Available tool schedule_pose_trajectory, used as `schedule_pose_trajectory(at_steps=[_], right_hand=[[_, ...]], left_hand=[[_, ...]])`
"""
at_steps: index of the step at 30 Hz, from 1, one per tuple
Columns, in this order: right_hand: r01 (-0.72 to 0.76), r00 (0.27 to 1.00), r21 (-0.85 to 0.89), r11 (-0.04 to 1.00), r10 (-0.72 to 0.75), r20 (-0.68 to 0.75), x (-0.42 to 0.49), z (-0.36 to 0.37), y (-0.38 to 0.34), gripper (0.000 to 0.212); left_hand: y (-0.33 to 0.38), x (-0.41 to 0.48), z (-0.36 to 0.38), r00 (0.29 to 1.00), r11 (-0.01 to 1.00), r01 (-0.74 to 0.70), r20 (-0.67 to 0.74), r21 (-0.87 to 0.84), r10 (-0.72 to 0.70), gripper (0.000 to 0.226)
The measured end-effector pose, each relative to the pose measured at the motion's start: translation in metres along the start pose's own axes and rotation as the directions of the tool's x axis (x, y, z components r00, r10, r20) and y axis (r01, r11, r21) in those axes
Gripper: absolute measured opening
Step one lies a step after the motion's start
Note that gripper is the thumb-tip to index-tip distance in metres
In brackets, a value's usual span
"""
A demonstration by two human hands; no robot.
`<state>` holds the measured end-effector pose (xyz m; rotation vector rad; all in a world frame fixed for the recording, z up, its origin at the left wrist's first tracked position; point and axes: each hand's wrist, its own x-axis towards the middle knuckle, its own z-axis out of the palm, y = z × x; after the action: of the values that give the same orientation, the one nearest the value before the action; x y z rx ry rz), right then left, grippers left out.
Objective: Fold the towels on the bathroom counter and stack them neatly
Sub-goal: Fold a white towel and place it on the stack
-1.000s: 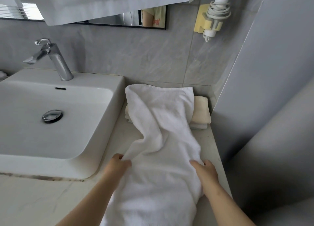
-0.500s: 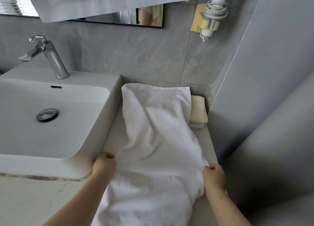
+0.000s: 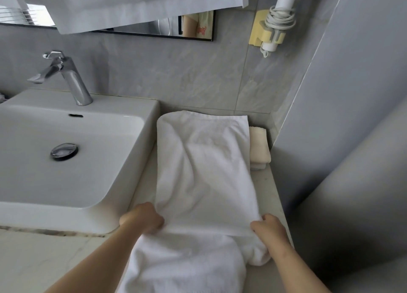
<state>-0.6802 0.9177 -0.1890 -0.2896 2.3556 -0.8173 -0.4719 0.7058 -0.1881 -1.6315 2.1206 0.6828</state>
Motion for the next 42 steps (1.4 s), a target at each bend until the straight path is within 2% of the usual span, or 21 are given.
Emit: schedule_pose_trajectory(at_steps=[2, 4, 6, 8, 13, 15, 17, 18, 21, 24, 25, 26, 29, 31, 32, 34, 35, 37, 38, 40, 42], right_hand=[[0.011, 0.999, 0.01, 1.0, -0.012, 0.03, 0.001, 0.001, -0.006, 0.01], [0.039, 0.999, 0.085, 0.996, -0.042, 0.033, 0.004, 0.002, -0.013, 0.019], [0.055, 0.997, 0.124, 0.991, -0.061, 0.041, 0.007, 0.002, -0.021, 0.025], [0.068, 0.997, 0.124, 0.99, -0.073, 0.032, 0.014, 0.001, -0.029, 0.029], [0.158, 0.987, 0.159, 0.975, -0.15, -0.058, 0.038, -0.001, -0.054, 0.039], [0.203, 0.978, 0.179, 0.963, -0.19, -0.087, 0.049, -0.004, -0.069, 0.029], [0.241, 0.968, 0.182, 0.953, -0.221, -0.12, 0.061, -0.008, -0.086, 0.006], [0.258, 0.962, 0.195, 0.946, -0.234, -0.141, 0.068, -0.01, -0.094, 0.008], [0.28, 0.95, 0.222, 0.934, -0.236, -0.203, 0.087, -0.014, -0.116, 0.013], [0.25, 0.956, 0.278, 0.928, -0.191, -0.225, 0.108, -0.017, -0.132, 0.042], [0.237, 0.959, 0.295, 0.926, -0.173, -0.225, 0.115, -0.017, -0.137, 0.05], [0.219, 0.964, 0.312, 0.924, -0.155, -0.215, 0.121, -0.018, -0.142, 0.054], [0.147, 0.981, 0.353, 0.924, -0.09, -0.172, 0.134, -0.016, -0.154, 0.055], [0.152, 0.986, 0.357, 0.922, -0.114, -0.124, 0.139, -0.011, -0.159, 0.054], [0.175, 0.983, 0.345, 0.922, -0.145, -0.111, 0.141, -0.008, -0.159, 0.052], [0.256, 0.966, 0.339, 0.905, -0.226, -0.124, 0.142, -0.005, -0.159, 0.052], [0.305, 0.951, 0.355, 0.884, -0.262, -0.165, 0.141, -0.008, -0.159, 0.055], [0.387, 0.906, 0.421, 0.82, -0.254, -0.338, 0.14, -0.017, -0.156, 0.054], [0.399, 0.88, 0.443, 0.803, -0.199, -0.43, 0.141, -0.021, -0.154, 0.049], [0.331, 0.853, 0.408, 0.851, -0.085, -0.515, 0.142, -0.028, -0.143, 0.037], [0.232, 0.887, 0.279, 0.932, -0.086, -0.453, 0.142, -0.03, -0.131, 0.032]], left_hand=[[0.002, 0.0, -0.002, 1.0, 0.999, 0.004, -0.016, -0.032, -0.005, 0.045], [0.006, 0.003, -0.005, 1.0, 0.959, -0.006, -0.022, -0.284, 0.0, 0.048], [0.014, 0.007, -0.008, 1.0, 0.813, -0.004, -0.014, -0.582, -0.006, 0.056], [0.022, 0.015, -0.011, 0.999, 0.708, 0.003, -0.026, -0.706, -0.03, 0.056], [0.046, 0.035, -0.034, 0.993, 0.577, -0.066, -0.109, -0.814, -0.04, 0.061], [0.059, 0.042, -0.048, 0.99, 0.595, -0.095, -0.137, -0.798, -0.026, 0.059], [0.07, 0.053, -0.063, 0.983, 0.591, -0.122, -0.181, -0.797, -0.042, 0.054], [0.075, 0.06, -0.07, 0.982, 0.56, -0.12, -0.179, -0.82, -0.053, 0.054], [0.084, 0.08, -0.085, 0.99, 0.381, -0.085, -0.122, -0.921, -0.075, 0.055], [0.086, 0.095, -0.097, 0.986, 0.14, -0.031, -0.053, -0.99, -0.157, 0.051], [0.087, 0.098, -0.101, 0.983, 0.082, -0.023, -0.037, -0.996, -0.18, 0.048], [0.087, 0.102, -0.105, 0.98, 0.067, -0.03, -0.042, -0.997, -0.195, 0.048], [0.087, 0.111, -0.116, 0.976, 0.196, -0.059, -0.098, -0.979, -0.196, 0.057], [0.091, 0.113, -0.121, 0.983, 0.252, -0.073, -0.113, -0.965, -0.148, 0.062], [0.094, 0.113, -0.123, 0.985, 0.273, -0.085, -0.122, -0.958, -0.12, 0.058], [0.102, 0.108, -0.127, 0.982, 0.282, -0.16, -0.181, -0.946, -0.05, 0.032], [0.105, 0.106, -0.129, 0.971, 0.304, -0.226, -0.24, -0.925, -0.008, 0.021], [0.106, 0.101, -0.133, 0.925, 0.374, -0.377, -0.368, -0.847, 0.098, 0.038], [0.104, 0.1, -0.133, 0.9, 0.406, -0.433, -0.408, -0.805, 0.151, 0.047], [0.101, 0.105, -0.131, 0.889, 0.549, -0.442, -0.426, -0.709, 0.166, 0.056], [0.102, 0.109, -0.126, 0.919, 0.744, -0.331, -0.378, -0.58, 0.113, 0.055]])
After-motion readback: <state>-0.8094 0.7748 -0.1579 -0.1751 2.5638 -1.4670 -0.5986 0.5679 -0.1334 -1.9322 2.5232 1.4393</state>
